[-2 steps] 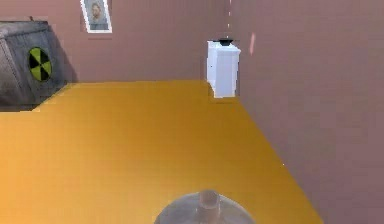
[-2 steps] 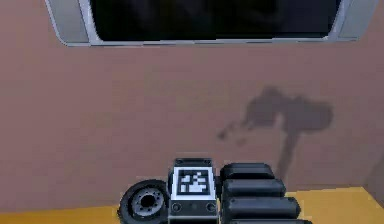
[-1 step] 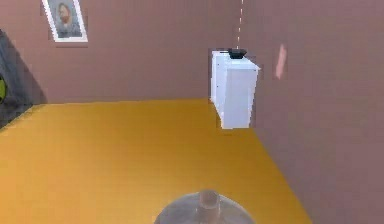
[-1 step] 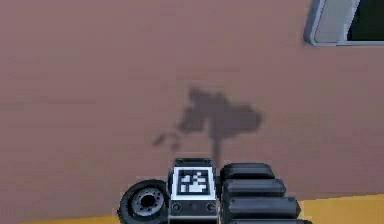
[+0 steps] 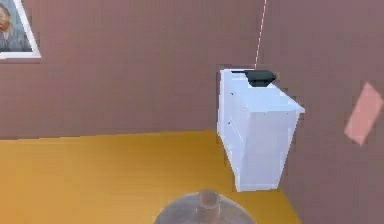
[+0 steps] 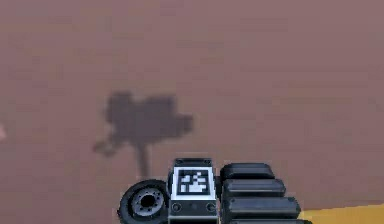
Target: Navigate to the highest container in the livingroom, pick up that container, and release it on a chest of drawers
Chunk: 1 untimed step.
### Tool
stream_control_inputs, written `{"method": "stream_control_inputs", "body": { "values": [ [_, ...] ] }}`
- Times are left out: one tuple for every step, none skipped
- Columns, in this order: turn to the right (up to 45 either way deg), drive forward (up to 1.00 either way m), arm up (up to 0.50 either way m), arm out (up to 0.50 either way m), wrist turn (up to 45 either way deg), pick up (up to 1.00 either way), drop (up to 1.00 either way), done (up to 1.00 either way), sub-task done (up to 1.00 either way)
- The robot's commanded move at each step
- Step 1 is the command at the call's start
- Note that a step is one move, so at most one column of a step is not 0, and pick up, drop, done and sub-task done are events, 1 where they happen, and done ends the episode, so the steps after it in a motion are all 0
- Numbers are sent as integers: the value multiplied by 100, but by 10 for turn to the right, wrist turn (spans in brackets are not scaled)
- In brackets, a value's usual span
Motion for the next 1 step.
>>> {"method": "stream_control_inputs", "body": {
  "values": [
    [0, 100, 0, 0, 0, 0, 0, 0, 0]
  ]
}}
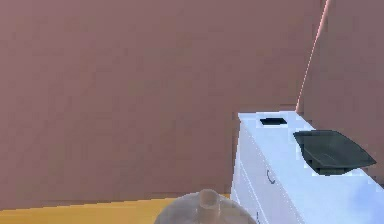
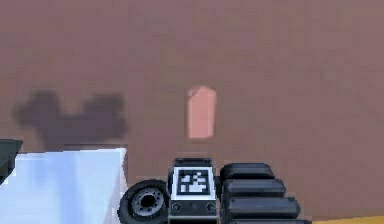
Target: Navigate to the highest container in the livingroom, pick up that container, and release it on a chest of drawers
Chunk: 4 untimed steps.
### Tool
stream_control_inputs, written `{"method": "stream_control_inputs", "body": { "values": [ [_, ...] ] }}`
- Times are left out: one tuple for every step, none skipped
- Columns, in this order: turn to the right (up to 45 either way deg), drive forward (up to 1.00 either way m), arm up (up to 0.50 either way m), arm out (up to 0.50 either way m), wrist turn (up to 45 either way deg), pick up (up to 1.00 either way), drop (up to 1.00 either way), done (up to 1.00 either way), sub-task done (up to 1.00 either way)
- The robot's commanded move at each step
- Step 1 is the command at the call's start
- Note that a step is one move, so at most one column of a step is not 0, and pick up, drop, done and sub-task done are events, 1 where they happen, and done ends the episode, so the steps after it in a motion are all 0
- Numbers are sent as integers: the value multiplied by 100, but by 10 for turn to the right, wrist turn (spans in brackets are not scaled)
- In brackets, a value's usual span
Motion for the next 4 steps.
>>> {"method": "stream_control_inputs", "body": {
  "values": [
    [-30, 0, 0, 0, 0, 0, 0, 0, 0],
    [-450, 0, 0, 0, 0, 0, 0, 0, 0],
    [-450, 0, 0, 0, 0, 0, 0, 0, 0],
    [-450, 0, 0, 0, 0, 0, 0, 0, 0]
  ]
}}
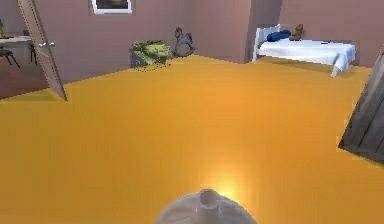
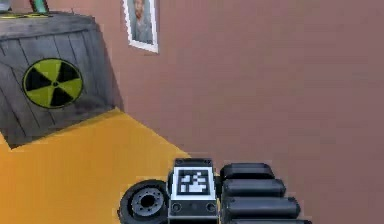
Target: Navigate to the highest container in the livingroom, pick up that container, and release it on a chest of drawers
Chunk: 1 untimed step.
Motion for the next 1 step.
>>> {"method": "stream_control_inputs", "body": {
  "values": [
    [-120, 0, 0, 0, 0, 0, 0, 0, 0]
  ]
}}
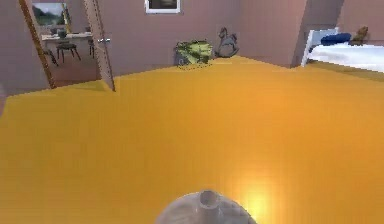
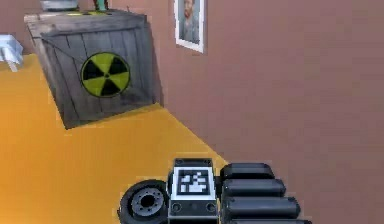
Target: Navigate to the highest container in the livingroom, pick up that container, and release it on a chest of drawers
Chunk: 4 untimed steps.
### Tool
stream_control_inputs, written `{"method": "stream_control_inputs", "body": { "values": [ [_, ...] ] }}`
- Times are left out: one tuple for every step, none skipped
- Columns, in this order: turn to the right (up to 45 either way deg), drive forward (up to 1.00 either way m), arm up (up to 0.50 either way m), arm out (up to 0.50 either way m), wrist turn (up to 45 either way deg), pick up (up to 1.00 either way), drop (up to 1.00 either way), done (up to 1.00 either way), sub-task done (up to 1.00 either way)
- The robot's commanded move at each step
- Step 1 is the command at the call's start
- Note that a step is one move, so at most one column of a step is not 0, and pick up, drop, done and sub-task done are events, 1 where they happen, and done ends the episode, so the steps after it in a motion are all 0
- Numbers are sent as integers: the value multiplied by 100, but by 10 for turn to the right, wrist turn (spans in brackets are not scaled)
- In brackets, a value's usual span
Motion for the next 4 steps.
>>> {"method": "stream_control_inputs", "body": {
  "values": [
    [0, 10, 0, 0, 0, 0, 0, 0, 0],
    [450, 0, 0, 0, 0, 0, 0, 0, 0],
    [300, 0, 0, 0, 0, 0, 0, 0, 0],
    [0, 15, 0, 0, 0, 0, 0, 0, 0]
  ]
}}
